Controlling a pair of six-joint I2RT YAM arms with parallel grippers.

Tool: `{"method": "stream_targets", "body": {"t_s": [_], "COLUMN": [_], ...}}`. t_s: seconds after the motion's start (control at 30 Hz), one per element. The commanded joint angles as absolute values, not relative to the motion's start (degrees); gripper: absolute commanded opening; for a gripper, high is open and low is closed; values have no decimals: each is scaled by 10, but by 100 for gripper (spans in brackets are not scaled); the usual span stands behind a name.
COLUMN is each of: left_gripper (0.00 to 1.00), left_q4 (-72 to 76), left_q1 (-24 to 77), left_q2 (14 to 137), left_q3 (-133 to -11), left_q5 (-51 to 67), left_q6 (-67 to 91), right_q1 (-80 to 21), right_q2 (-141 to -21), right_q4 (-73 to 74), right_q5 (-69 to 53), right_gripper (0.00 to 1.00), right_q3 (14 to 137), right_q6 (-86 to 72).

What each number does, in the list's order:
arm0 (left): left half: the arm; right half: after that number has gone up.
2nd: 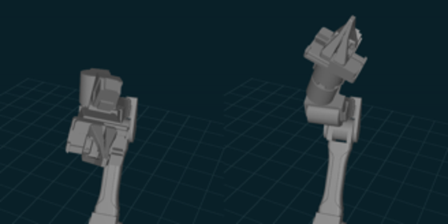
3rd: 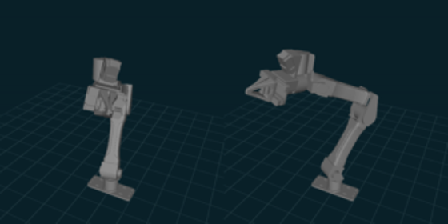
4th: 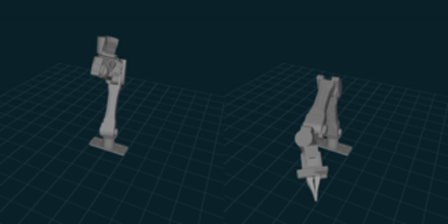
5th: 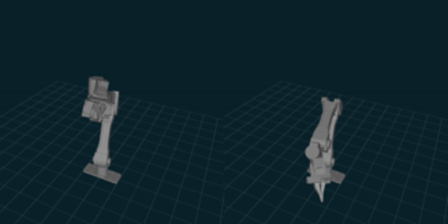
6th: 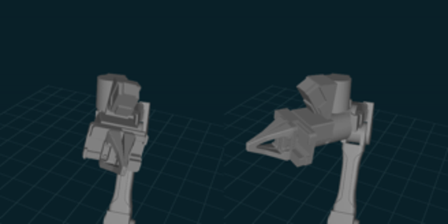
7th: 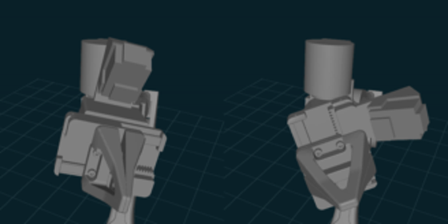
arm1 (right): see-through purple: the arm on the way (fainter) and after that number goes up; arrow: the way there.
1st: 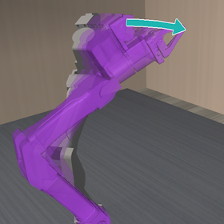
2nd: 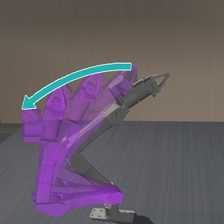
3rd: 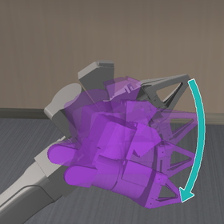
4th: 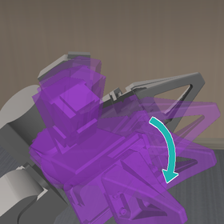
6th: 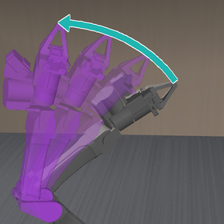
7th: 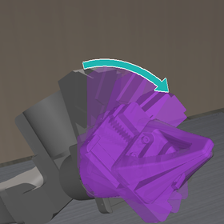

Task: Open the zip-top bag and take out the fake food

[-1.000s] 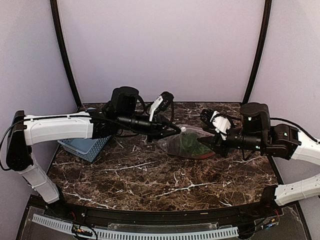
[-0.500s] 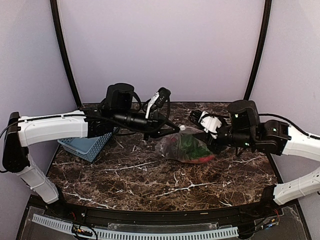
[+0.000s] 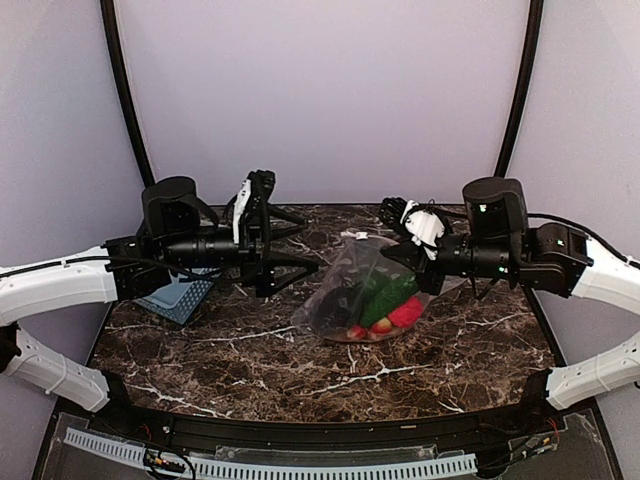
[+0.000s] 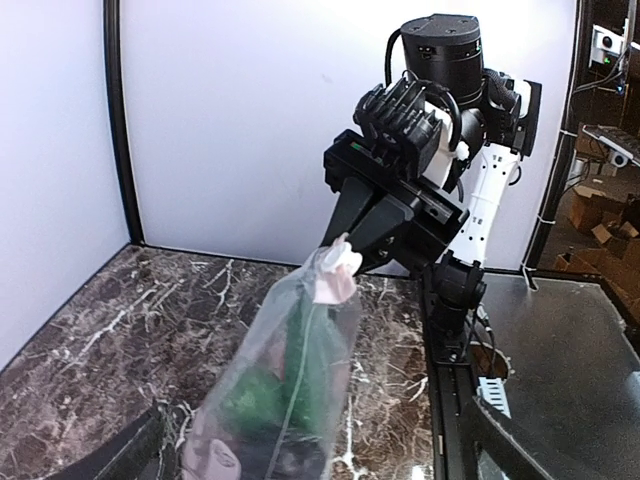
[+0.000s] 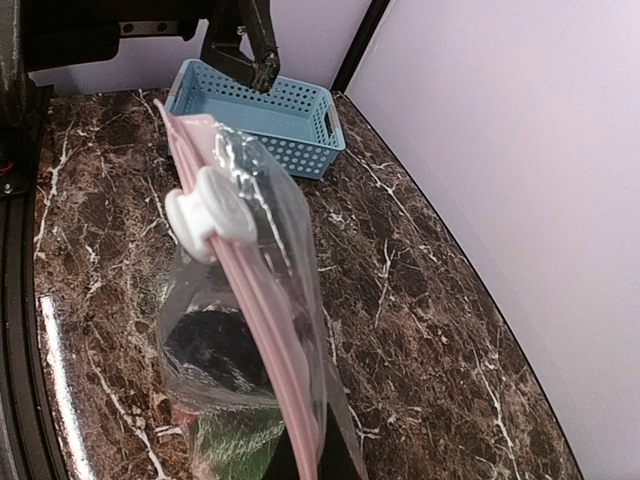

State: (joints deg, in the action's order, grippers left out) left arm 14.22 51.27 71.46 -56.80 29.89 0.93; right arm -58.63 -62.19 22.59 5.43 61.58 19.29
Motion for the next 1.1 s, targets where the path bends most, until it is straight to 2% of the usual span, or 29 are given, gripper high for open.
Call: {"method": "stream_targets", "body": {"t_s": [0.0,0.27,0.47,0.53,0.57,0.6,0.63,0.7,0.83,0.87,0.97,1.07], "left_gripper": [99,99,96,86,75,68,54,39,22,21,38,38], "left_q4": [207,202,234,250,254,255,251,245,239,240,242,234], "left_q1": [512,558,569,569,569,568,568,568,568,567,567,567], "left_q2": [704,759,794,801,804,805,804,798,790,790,791,795], "left_q3": [-534,-581,-594,-596,-598,-599,-600,-600,-599,-600,-603,-615], "left_q5": [264,254,263,256,254,252,251,244,240,241,243,247], "left_q6": [-49,-140,-106,-88,-85,-83,-85,-89,-92,-91,-85,-85], "right_q1": [-589,-589,-589,-589,-589,-590,-589,-589,-590,-590,-589,-589], "right_q2": [-611,-644,-640,-638,-637,-635,-632,-626,-619,-621,-625,-627], "right_q4": [196,202,192,193,193,194,195,197,198,199,202,200], "right_q5": [-5,-47,-45,-54,-57,-60,-61,-62,-70,-71,-78,-80], "right_gripper": [0,0,0,0,0,0,0,0,0,0,0,0], "right_q3": [640,658,660,659,658,656,655,651,644,644,646,647], "right_q6": [180,154,138,138,138,138,138,139,138,137,136,137]}}
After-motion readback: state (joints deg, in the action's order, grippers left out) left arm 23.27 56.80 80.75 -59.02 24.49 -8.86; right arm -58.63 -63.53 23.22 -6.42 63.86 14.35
